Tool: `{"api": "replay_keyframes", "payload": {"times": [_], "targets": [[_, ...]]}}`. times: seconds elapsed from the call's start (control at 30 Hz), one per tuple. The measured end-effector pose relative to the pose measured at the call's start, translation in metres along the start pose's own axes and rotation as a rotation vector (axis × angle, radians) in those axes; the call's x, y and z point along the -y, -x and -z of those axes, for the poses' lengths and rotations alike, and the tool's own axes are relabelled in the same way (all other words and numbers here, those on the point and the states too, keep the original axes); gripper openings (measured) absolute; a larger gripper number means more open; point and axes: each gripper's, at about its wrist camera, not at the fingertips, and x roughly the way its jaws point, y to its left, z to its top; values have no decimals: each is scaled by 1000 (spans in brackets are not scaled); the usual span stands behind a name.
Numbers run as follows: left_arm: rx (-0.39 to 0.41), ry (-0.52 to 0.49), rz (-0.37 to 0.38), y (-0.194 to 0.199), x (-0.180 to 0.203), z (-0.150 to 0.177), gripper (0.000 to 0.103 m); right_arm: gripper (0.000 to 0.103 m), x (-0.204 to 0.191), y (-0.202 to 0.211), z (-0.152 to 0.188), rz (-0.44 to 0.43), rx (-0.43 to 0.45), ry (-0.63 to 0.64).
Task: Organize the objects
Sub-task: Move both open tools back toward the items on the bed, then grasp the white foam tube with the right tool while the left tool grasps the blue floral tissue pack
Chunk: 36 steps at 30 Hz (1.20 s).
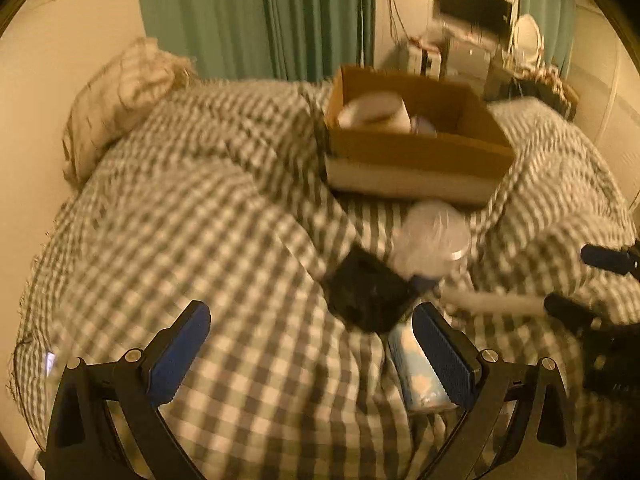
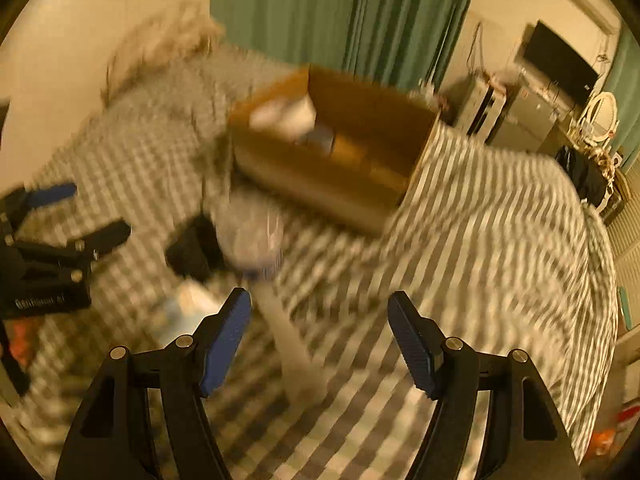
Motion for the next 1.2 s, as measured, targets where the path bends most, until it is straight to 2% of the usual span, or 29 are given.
{"api": "replay_keyframes", "payload": {"times": [0.07,0.1,0.13,0.17,0.23,0.3,0.47,0.6,0.73,0.83,0.9,0.93,0.97,1.03,1.1,1.2], "targets": [[-16,-6,24,-4,7,5,103,70,-2,-9,11,-7,-32,-5],[-18,-21,25,-4,11,7,103,65,-3,-14,15,-15,-49,-6],[-18,-33,21,-4,15,8,103,52,-3,-17,16,-21,-60,-2],[-17,-45,14,-4,18,9,103,46,-5,-19,18,-21,-67,4],[-16,-60,20,-3,23,12,103,25,-6,-20,18,-13,-72,13],[-26,-69,34,-4,27,15,103,20,-8,-19,19,-8,-66,18],[-63,-117,63,-10,40,22,103,18,-6,-3,13,7,-12,6],[-92,-157,78,-19,52,25,103,18,7,18,4,44,65,-34],[-138,-205,114,-31,65,31,102,18,22,33,0,75,104,-65],[-182,-232,173,-43,74,35,95,18,26,34,-1,74,108,-80],[-213,-219,225,-50,72,37,78,18,26,33,-1,70,102,-80],[-220,-212,235,-50,71,37,72,18,26,32,0,68,101,-78],[-221,-212,228,-50,71,38,63,18,25,32,0,64,98,-74],[-220,-208,224,-49,70,39,59,18,22,33,0,60,98,-69],[-213,-205,210,-45,69,38,51,18,19,38,1,58,107,-65],[-187,-191,208,-35,65,35,49,18,17,50,1,53,130,-62]]}}
